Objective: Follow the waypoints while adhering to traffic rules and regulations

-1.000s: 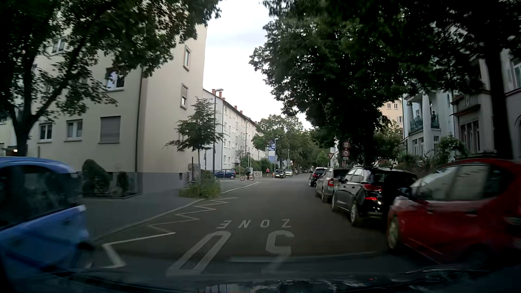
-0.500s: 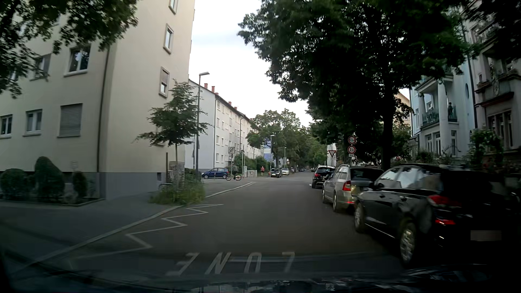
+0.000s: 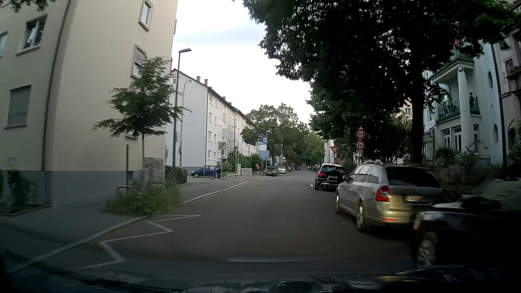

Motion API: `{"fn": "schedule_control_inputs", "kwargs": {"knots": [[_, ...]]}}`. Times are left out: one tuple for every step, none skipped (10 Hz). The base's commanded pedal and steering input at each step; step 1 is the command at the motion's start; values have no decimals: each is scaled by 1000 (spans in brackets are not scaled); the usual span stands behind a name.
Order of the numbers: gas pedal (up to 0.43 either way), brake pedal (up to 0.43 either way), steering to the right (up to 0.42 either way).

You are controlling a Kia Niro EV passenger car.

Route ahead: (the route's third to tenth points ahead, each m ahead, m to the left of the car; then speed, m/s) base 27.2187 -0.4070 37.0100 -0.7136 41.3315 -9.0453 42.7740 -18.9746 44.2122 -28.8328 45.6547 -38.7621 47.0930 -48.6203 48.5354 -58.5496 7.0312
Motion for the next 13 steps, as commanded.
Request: {"fn": "schedule_control_inputs", "kwargs": {"knots": [[47, 0, 16], [47, 0, 16], [47, 0, 16], [28, 0, 16], [0, 0, 16], [0, 0, 16], [0, 0, 16], [0, 0, 16], [0, 0, 16], [0, 0, 16], [0, 0, 17], [0, 0, 19], [0, 18, 22]]}}
